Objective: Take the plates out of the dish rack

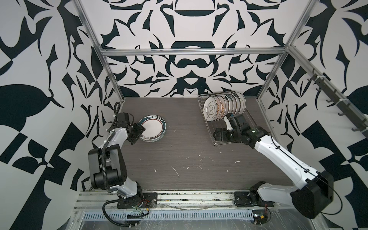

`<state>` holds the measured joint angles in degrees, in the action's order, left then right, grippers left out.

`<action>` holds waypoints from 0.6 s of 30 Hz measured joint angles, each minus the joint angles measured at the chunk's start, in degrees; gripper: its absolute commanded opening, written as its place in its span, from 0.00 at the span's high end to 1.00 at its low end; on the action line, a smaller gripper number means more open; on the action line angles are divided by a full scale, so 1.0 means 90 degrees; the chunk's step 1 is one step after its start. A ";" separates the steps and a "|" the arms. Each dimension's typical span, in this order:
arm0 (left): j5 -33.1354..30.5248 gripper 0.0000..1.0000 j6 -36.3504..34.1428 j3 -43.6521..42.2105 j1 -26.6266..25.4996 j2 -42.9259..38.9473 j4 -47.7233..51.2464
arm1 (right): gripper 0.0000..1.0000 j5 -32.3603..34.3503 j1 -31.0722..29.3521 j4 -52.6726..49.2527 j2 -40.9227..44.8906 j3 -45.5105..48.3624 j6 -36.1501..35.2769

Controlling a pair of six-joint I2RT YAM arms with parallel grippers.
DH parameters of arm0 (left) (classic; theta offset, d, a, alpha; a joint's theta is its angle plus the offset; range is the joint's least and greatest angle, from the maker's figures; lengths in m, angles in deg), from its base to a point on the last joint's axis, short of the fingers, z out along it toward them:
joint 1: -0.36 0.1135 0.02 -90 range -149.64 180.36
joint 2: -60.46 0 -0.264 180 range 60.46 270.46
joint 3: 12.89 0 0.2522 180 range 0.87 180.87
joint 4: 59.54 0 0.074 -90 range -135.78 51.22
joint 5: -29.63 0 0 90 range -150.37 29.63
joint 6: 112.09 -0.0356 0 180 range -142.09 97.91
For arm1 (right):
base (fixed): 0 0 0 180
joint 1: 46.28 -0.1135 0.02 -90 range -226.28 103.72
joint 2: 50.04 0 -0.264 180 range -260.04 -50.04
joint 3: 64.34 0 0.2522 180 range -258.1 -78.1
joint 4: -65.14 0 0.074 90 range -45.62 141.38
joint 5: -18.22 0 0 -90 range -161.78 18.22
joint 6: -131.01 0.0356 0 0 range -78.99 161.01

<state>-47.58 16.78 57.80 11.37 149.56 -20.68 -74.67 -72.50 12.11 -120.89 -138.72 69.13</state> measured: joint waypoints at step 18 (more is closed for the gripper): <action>-0.0471 0.01 -0.0563 0.0437 -0.0005 -0.2618 0.1241 | 0.01 0.0367 0.0583 0.0112 -0.1712 -0.2676 -0.0891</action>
<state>-51.82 11.71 61.73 11.33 126.00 -9.51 -71.37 -67.25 13.12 -136.30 -162.80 61.11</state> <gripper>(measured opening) 0.992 0.993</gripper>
